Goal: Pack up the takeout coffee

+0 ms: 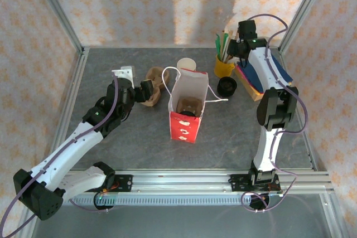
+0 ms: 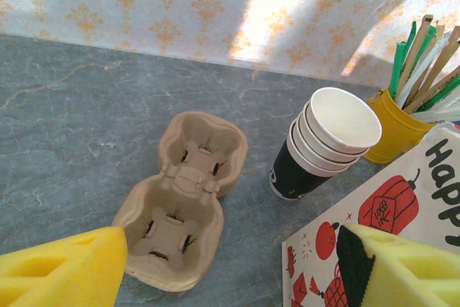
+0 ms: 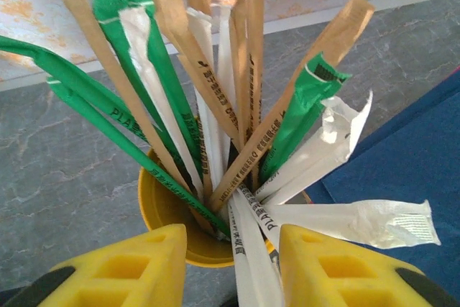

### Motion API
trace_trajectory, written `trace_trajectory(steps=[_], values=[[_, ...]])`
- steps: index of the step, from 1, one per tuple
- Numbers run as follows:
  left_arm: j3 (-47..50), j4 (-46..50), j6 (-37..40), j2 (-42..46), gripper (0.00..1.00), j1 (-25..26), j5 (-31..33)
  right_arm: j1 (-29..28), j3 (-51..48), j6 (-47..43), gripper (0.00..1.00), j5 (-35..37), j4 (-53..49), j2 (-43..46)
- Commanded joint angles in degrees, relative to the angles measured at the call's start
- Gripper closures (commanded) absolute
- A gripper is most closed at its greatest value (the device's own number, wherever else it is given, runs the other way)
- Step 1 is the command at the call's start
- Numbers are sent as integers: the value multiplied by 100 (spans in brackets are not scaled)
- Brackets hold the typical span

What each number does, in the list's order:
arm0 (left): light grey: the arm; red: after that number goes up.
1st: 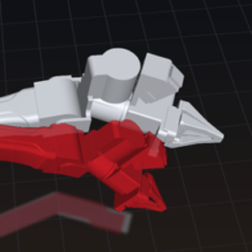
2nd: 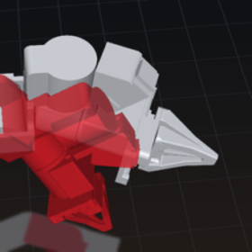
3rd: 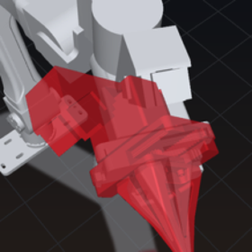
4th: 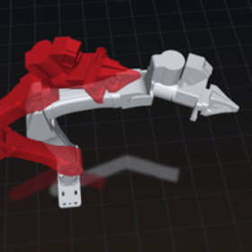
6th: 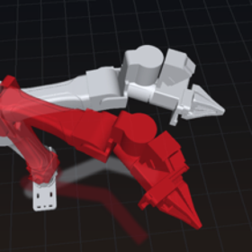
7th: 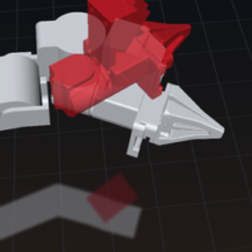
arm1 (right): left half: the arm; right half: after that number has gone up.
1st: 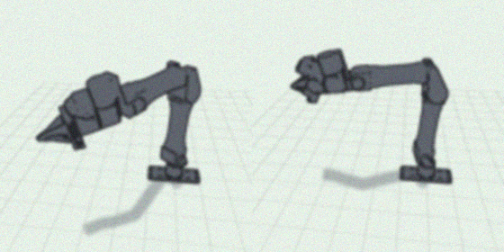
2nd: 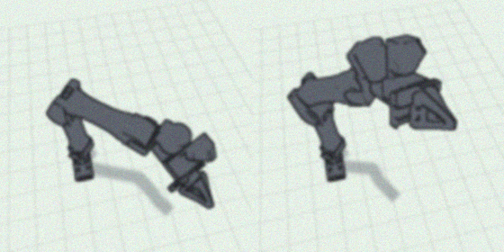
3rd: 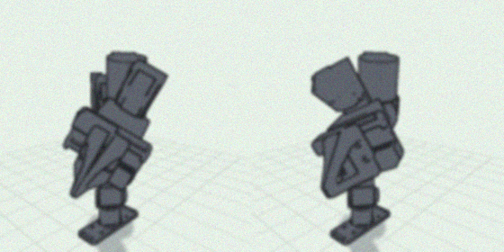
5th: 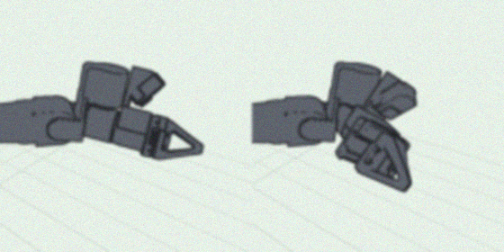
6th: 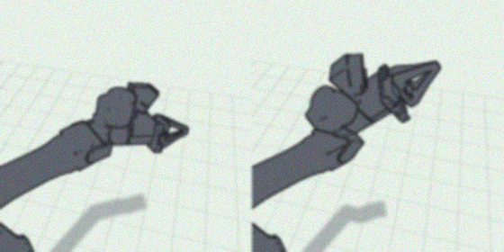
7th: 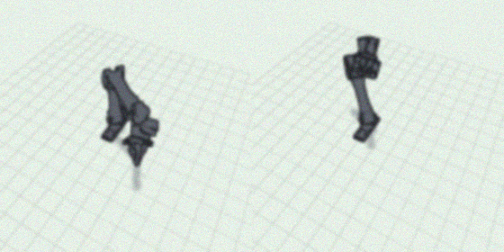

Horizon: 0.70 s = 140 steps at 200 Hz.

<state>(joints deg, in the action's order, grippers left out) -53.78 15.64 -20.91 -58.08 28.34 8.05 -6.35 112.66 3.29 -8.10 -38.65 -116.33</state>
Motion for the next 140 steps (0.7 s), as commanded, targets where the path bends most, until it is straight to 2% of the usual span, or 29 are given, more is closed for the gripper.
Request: trace_trajectory(steps=[1,62,83,107,140], values=[[78,-71,92,115,21,-51,217,-13,38,-22,65,280,-134,13],[34,-61,113,113,21,-54,232,-20,-17,-26,66,409,-151,27],[47,-60,98,113,21,-56,205,-24,-55,-4,60,562,-159,60],[69,-74,80,114,21,-51,197,-32,-89,22,59,616,-156,92],[46,-79,71,114,22,-54,179,-27,-150,23,63,431,-89,50]])
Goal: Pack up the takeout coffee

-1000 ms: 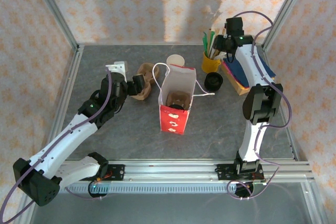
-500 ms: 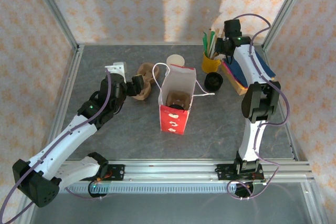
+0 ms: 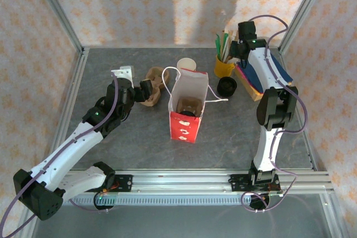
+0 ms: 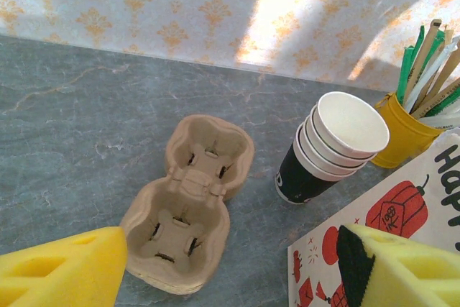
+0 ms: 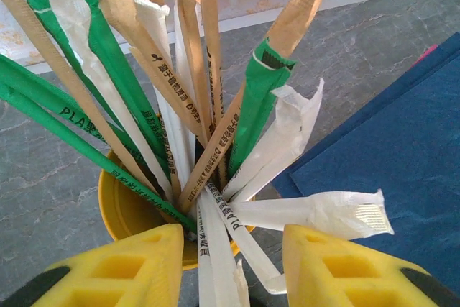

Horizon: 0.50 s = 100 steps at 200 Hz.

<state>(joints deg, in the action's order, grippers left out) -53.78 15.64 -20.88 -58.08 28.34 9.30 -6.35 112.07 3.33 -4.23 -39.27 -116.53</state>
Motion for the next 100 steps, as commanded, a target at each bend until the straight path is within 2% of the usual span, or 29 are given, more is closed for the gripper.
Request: trace_trajectory(steps=[1,65,100], values=[[44,-79,73,114,22,-51,59,-30,-90,18,64,36,-24,69],[68,-23,59,183,22,-55,90,-33,-73,74,81,-144,12,43],[67,-26,58,183,22,-49,81,-38,22,58,94,-157,-71,102]])
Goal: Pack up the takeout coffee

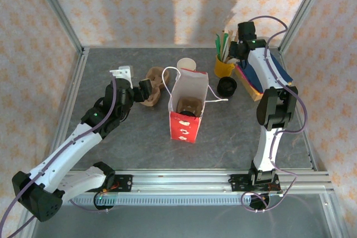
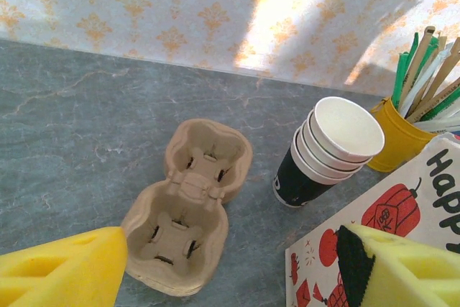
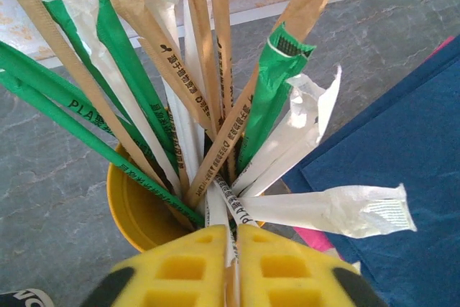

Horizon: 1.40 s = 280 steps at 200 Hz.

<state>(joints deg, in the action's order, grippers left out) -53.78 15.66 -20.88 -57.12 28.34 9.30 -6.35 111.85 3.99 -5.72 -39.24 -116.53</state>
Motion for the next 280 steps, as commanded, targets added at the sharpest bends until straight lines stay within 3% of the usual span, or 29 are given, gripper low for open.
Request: trace_trajectory(steps=[1,19,203,280], values=[[68,-28,58,87,22,-48,81,-35,54,-10,95,-8,-83,108],[56,-26,58,87,22,-56,81,-48,117,-41,100,-21,-110,252],[-56,-19,102,105,22,-54,37,-70,742,-236,100,-1554,311,3404],[8,-210,92,140,22,-52,-25,-77,97,378,100,-3424,286,4257]])
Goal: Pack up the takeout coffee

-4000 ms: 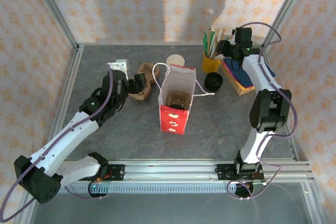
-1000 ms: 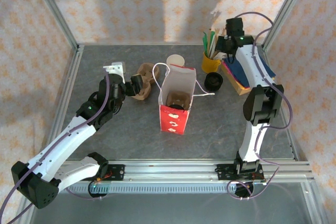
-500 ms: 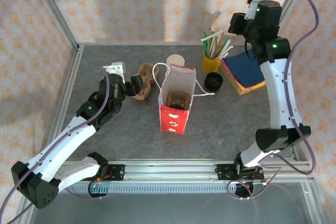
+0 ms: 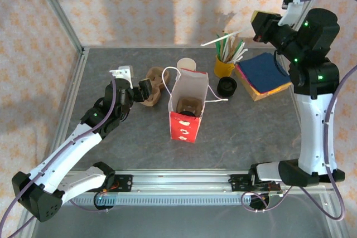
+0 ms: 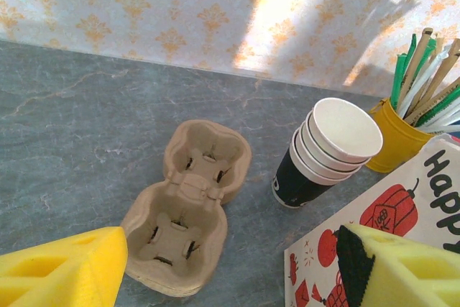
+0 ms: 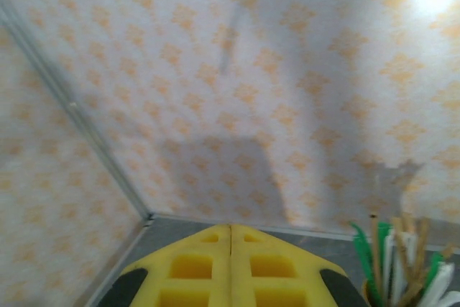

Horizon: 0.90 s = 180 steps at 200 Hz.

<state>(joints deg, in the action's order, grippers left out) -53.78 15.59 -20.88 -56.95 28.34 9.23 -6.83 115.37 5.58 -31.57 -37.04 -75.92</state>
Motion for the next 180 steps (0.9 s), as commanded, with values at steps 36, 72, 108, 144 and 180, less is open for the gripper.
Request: trace_trajectory(steps=[36,72,108,144,180], values=[[25,-266,95,79,22,-56,-32,-55,-614,70,100,-1214,-284,416],[149,-389,32,81,22,-54,-97,-99,-1386,34,100,-1110,-294,696],[180,-399,5,26,22,-56,-150,-182,-2015,260,100,-1273,83,790],[219,-391,5,94,22,-54,-115,-224,-2043,369,100,-1334,240,796],[280,-415,-12,107,22,-56,-115,-234,-1797,457,100,-1380,337,793]])
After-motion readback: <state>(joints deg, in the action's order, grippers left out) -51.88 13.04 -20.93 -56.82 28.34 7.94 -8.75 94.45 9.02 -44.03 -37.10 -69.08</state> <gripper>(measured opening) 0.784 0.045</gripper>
